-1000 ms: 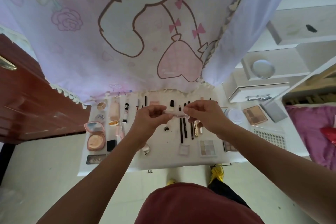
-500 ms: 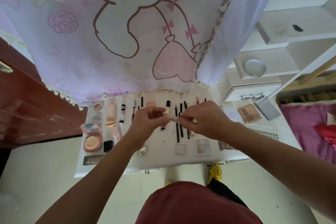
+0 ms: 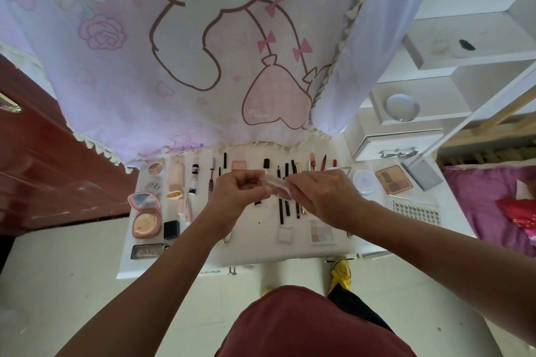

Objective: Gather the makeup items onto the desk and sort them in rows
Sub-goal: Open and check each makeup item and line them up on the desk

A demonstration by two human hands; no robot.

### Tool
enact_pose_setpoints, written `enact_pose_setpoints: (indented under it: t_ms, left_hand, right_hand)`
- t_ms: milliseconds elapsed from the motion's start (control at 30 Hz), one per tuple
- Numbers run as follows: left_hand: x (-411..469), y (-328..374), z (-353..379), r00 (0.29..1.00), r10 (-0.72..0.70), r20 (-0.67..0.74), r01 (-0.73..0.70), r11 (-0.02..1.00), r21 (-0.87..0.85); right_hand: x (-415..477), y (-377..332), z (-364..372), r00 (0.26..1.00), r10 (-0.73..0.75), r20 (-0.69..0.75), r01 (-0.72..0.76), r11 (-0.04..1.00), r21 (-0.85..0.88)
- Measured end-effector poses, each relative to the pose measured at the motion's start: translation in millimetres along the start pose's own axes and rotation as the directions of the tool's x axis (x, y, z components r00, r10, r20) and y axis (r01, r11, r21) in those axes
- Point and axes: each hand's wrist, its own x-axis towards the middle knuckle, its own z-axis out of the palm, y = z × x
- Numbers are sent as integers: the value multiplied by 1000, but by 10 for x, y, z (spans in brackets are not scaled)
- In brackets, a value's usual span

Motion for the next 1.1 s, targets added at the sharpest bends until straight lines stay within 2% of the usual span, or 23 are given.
enact_pose_setpoints:
  t_ms: [100, 267, 467, 567, 667, 800, 1033, 1100]
  left_hand:
    - [-58, -49, 29, 999, -13, 32, 14, 999, -48]
    - [-39, -83, 24, 999, -12, 39, 16, 996, -85]
    - [9, -66, -18, 999, -7, 36, 11, 994, -107]
    - [18, -94, -36, 998, -7, 56, 13, 994, -111]
    - [21, -175, -50, 998, -29, 58, 37, 989, -144]
    - [19, -388, -139, 994, -108, 20, 110, 985, -132]
    - [-32, -929, -186, 955, -290, -64, 258, 917, -306]
    - [-12, -1113, -176, 931, -353, -95, 303, 890, -340]
  right_hand:
    - [12, 109, -20, 997, 58, -52, -58, 998, 11]
    - [9, 70, -5, 996, 65, -56, -61, 996, 71]
    - [-1, 46, 41, 979, 201, 33, -204, 958, 201]
    - [39, 79, 29, 953, 297, 67, -303, 907, 292]
    - [70, 141, 74, 871, 457, 182, -490, 776, 397]
    - [73, 237, 236, 675, 598, 431, -729, 449, 517]
    - [13, 286, 697, 486, 596, 639, -863, 212, 458]
    - [6, 299, 858, 452, 582, 676, -887, 215, 408]
